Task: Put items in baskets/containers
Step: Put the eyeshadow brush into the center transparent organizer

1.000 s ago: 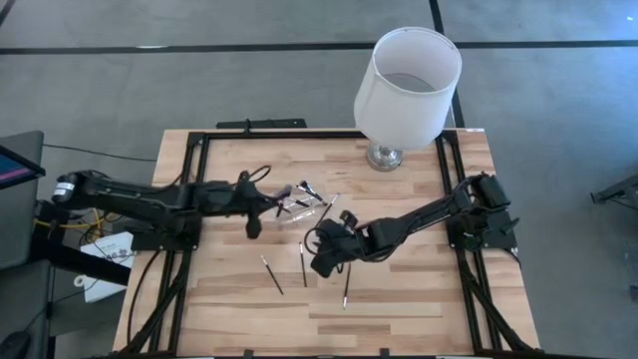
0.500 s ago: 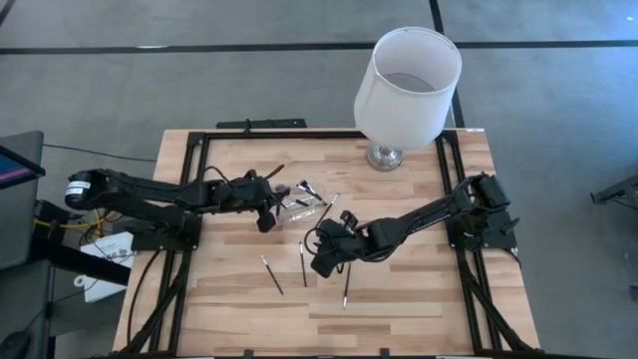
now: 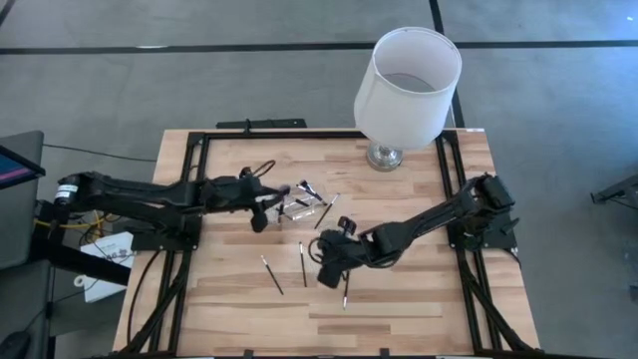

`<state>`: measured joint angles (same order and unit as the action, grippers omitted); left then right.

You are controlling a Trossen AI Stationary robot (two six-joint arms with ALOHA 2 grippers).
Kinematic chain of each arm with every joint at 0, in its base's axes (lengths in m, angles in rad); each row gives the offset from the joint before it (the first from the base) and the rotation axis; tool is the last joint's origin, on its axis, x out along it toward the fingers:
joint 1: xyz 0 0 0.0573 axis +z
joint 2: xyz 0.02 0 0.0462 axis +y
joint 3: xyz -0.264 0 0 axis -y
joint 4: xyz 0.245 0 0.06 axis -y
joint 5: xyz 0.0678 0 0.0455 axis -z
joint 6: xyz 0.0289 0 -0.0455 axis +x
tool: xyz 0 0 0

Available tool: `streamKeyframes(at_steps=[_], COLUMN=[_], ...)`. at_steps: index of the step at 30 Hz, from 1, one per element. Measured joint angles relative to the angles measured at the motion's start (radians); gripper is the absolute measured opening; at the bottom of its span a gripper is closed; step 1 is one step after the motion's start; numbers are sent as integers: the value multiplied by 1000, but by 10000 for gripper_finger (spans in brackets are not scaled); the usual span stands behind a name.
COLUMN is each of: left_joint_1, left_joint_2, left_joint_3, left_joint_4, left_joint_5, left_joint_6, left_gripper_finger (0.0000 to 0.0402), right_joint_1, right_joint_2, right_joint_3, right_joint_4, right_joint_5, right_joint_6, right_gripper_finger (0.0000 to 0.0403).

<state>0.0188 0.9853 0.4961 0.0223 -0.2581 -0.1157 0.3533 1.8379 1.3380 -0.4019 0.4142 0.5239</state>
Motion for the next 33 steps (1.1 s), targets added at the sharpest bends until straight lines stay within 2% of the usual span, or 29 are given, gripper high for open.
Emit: streamKeyframes(at_steps=[3, 8, 10, 14, 20, 26, 33], left_joint_1=[-49, -156, -203, -279, -294, -294, -290], left_joint_2=[-87, -158, -152, -99, 27, 178, 376], left_joint_3=[0, -29, -62, -150, -256, -274, -275], left_joint_4=[-1, 0, -1, 4, 213, 301, 430], left_joint_5=[62, 426, 509, 482, 479, 517, 517], left_joint_6=[28, 86, 88, 93, 138, 213, 269], left_gripper_finger=[124, 114, 111, 113, 134, 149, 143], right_joint_1=[30, 66, 74, 76, 62, 42, 37], right_joint_2=[-48, -105, -108, -93, -54, -50, -50], right_joint_3=[0, 0, 0, 0, -1, 0, 0], right_joint_4=[2, 19, 35, 59, 112, 163, 239], right_joint_5=[-3, 55, 89, 109, 106, 99, 98], right_joint_6=[-59, -118, -139, -174, -189, -184, -183], right_gripper_finger=[141, 139, 139, 138, 134, 133, 134])
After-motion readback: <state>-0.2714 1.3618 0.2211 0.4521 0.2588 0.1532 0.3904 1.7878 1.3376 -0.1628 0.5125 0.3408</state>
